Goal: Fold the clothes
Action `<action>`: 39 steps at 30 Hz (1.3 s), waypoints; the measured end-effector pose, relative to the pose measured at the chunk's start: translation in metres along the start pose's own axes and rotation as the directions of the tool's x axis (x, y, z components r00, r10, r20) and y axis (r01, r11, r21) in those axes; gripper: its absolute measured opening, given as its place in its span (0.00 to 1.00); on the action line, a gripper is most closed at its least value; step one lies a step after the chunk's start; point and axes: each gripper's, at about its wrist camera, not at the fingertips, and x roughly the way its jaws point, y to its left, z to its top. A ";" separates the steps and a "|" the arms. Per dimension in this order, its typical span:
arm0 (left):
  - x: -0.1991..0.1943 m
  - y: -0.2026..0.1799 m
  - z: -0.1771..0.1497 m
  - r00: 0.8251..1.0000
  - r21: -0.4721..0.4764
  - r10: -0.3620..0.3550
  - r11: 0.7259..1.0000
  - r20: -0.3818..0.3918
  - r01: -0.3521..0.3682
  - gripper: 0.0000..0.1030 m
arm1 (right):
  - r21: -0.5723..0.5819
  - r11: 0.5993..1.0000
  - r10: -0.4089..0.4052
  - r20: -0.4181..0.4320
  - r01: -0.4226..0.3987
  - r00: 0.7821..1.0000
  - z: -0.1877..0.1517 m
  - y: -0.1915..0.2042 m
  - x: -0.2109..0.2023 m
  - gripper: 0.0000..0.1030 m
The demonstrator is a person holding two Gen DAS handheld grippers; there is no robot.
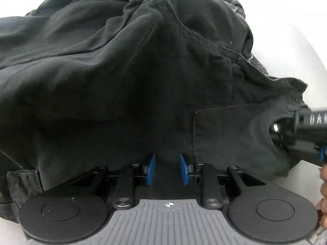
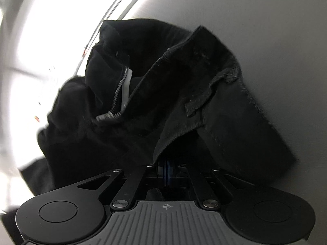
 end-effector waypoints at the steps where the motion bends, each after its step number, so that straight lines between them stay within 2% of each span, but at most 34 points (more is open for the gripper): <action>1: -0.001 -0.001 -0.002 1.000 0.015 0.003 1.000 0.005 -0.003 0.30 | 0.044 0.999 0.026 -0.014 -0.025 1.000 0.003 -0.006 0.003 0.04; 3: -0.002 -0.002 -0.005 1.000 0.040 0.010 0.999 0.011 -0.010 0.31 | -0.019 0.998 -0.062 0.009 0.062 0.998 0.001 0.001 -0.004 0.04; 4: -0.003 -0.003 -0.006 1.000 0.050 0.013 0.999 0.013 -0.013 0.31 | -0.068 0.992 -0.106 0.038 0.109 0.994 -0.004 0.008 -0.012 0.08; 5: -0.004 -0.001 -0.007 1.000 0.045 0.011 0.999 0.011 -0.011 0.31 | -0.068 0.991 -0.114 0.055 0.118 0.992 -0.007 0.009 -0.019 0.14; 6: -0.006 0.002 -0.007 1.000 0.030 0.004 1.000 0.005 -0.004 0.31 | -0.044 0.993 -0.109 0.075 0.113 0.991 -0.013 0.007 -0.031 0.28; 7: -0.006 0.004 -0.006 1.000 0.017 -0.003 1.000 0.000 0.003 0.31 | -0.016 0.994 -0.110 0.101 0.112 0.989 -0.019 0.005 -0.046 0.38; 9: -0.008 0.009 -0.005 1.000 -0.004 -0.016 1.000 -0.009 0.016 0.31 | 0.030 0.994 -0.110 0.127 0.107 0.986 -0.030 -0.001 -0.069 0.41; 10: -0.008 0.011 -0.005 1.000 -0.010 -0.020 1.000 -0.013 0.020 0.31 | 0.047 0.992 -0.121 0.129 0.115 0.984 -0.034 -0.003 -0.075 0.50; 13: -0.010 0.017 -0.004 0.999 -0.034 -0.035 0.999 -0.028 0.034 0.32 | 0.113 0.975 -0.206 0.137 0.191 0.969 -0.046 -0.014 -0.091 0.51; 17: -0.012 0.024 -0.005 0.998 -0.050 -0.047 0.998 -0.035 0.045 0.32 | 0.208 0.970 -0.163 0.183 0.124 0.970 -0.051 -0.038 -0.094 0.53; 19: -0.014 0.027 -0.007 0.998 -0.049 -0.053 0.997 -0.034 0.051 0.32 | 0.226 0.968 -0.155 0.198 0.109 0.968 -0.046 -0.042 -0.086 0.60; 21: -0.016 0.030 -0.008 0.998 -0.050 -0.060 0.997 -0.032 0.058 0.32 | 0.219 0.973 -0.119 0.224 0.069 0.967 -0.045 -0.045 -0.088 0.67; 24: -0.019 0.035 -0.011 0.997 -0.059 -0.066 0.996 -0.026 0.065 0.32 | 0.205 0.976 -0.123 0.236 0.074 0.964 -0.038 -0.041 -0.085 0.71; 26: -0.020 0.038 -0.013 0.998 -0.068 -0.065 0.996 -0.021 0.063 0.32 | 0.195 0.975 -0.149 0.236 0.104 0.960 -0.036 -0.034 -0.082 0.69; 29: -0.023 0.040 -0.016 0.998 -0.070 -0.054 0.996 -0.013 0.053 0.32 | 0.182 0.971 -0.195 0.244 0.152 0.950 -0.035 -0.026 -0.076 0.48; 30: -0.024 0.040 -0.017 0.999 -0.070 -0.051 0.996 -0.010 0.050 0.32 | 0.180 0.973 -0.190 0.253 0.146 0.949 -0.033 -0.024 -0.075 0.37; 31: -0.025 0.041 -0.019 0.999 -0.069 -0.047 0.997 -0.008 0.046 0.32 | 0.184 0.973 -0.187 0.263 0.142 0.946 -0.032 -0.022 -0.072 0.33; 35: -0.027 0.047 -0.021 0.999 -0.093 -0.050 0.994 0.005 0.050 0.32 | 0.156 0.970 -0.226 0.302 0.186 0.926 -0.029 -0.018 -0.070 0.26; 39: -0.030 0.065 -0.025 0.993 -0.215 -0.114 0.970 0.026 0.117 0.31 | 0.186 0.963 -0.249 0.332 0.196 0.910 -0.023 -0.018 -0.077 0.23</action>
